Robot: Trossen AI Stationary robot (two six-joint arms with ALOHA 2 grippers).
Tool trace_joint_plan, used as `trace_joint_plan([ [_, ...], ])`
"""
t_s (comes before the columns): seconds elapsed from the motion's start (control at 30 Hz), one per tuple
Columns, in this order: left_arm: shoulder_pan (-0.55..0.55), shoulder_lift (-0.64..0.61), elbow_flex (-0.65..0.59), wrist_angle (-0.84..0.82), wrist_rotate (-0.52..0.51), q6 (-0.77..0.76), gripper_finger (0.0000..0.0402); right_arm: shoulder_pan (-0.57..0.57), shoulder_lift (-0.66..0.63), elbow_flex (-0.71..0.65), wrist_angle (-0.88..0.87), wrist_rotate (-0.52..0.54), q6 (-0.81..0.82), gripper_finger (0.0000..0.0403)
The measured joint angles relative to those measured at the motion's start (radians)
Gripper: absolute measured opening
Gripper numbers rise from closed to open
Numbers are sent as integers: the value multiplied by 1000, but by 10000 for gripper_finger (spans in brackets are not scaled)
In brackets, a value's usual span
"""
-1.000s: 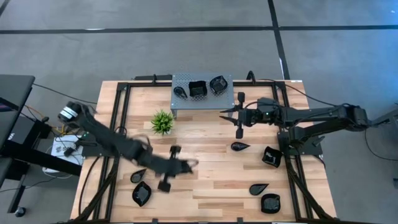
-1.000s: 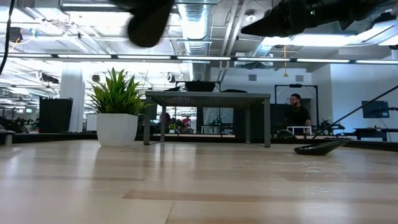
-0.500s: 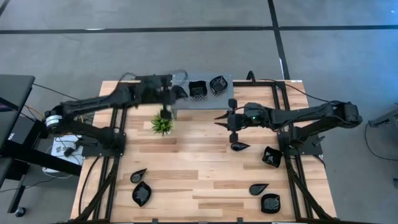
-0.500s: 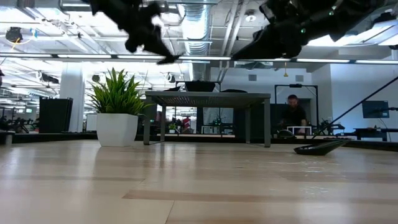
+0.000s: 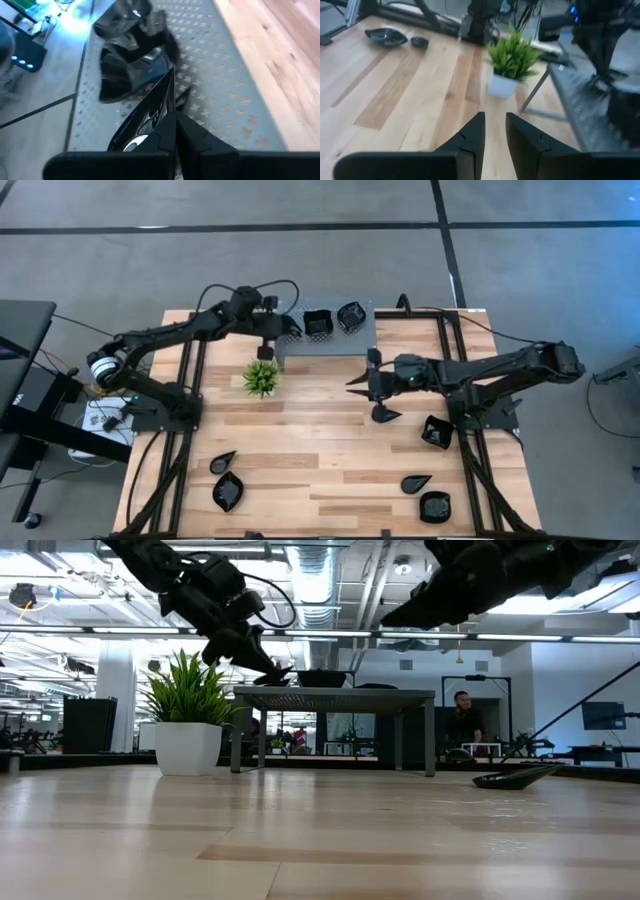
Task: Pick & Place Mini shaped plates
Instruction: Stack the black drop-shaped plate on top of the black drop-shaped plate on the shelf
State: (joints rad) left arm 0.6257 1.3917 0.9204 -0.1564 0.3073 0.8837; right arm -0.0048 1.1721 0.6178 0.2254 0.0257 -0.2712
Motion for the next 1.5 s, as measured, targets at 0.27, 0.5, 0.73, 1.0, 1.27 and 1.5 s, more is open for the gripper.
trace_joint_plan([
  [0.27, -16, 4, -16, 0, -1, 14, 6, 5, 0, 0, -42, 0, 66, 71],
  [0.5, -25, 4, -16, 1, -10, 21, 7, 5, 0, 0, -46, 0, 89, 71],
  [0.73, -60, 4, -16, 14, -151, -21, 39, 5, 0, 0, -46, 0, 89, 71],
  [1.0, -245, -98, -16, 34, -262, -96, 80, 5, 0, 0, -46, 0, 74, 71],
  [1.27, -576, -269, -15, -26, -382, -547, 78, 2, 0, 0, -41, 0, 52, 71],
  [1.5, -820, -275, -23, -279, -382, -1056, 77, 3, 1, 0, -30, 0, 52, 71],
])
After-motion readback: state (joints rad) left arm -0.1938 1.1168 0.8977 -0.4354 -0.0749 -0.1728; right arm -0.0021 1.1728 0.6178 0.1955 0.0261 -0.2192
